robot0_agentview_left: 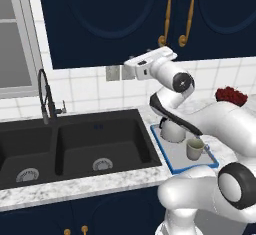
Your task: Pick the kettle from the counter and place it on the tray. Then pick the mug from the cabinet and place it on the tray. Then close the cabinet doors.
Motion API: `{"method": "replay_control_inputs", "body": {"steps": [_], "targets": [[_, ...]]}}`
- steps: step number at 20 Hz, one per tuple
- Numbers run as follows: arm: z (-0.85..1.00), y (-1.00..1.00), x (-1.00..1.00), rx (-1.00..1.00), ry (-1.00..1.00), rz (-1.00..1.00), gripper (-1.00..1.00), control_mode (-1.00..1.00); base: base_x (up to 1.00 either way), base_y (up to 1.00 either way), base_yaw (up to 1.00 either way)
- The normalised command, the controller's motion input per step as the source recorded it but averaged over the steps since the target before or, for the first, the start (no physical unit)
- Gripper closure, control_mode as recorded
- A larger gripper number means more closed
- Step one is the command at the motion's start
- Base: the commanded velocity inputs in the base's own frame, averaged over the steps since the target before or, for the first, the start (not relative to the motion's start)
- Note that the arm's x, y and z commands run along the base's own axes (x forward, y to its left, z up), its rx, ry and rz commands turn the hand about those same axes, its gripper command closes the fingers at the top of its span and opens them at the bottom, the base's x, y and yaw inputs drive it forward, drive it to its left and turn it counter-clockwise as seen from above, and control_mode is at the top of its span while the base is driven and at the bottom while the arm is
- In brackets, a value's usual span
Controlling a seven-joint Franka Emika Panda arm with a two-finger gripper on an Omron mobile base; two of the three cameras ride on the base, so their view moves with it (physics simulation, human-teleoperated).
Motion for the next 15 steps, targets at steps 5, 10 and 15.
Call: {"method": "replay_control_inputs", "body": {"steps": [5,10,15], "targets": [[0.15,-0.31,1.0,0.24,0.15,0.11,-1.0,-1.0,0.0,0.0,0.0],[0.03,-0.29,0.95,0.23,0.15,0.13,-1.0,-1.0,0.0,0.0,0.0],[0.0,-0.22,0.65,0.18,0.11,0.11,-1.0,-1.0,0.0,0.0,0.0]]}}
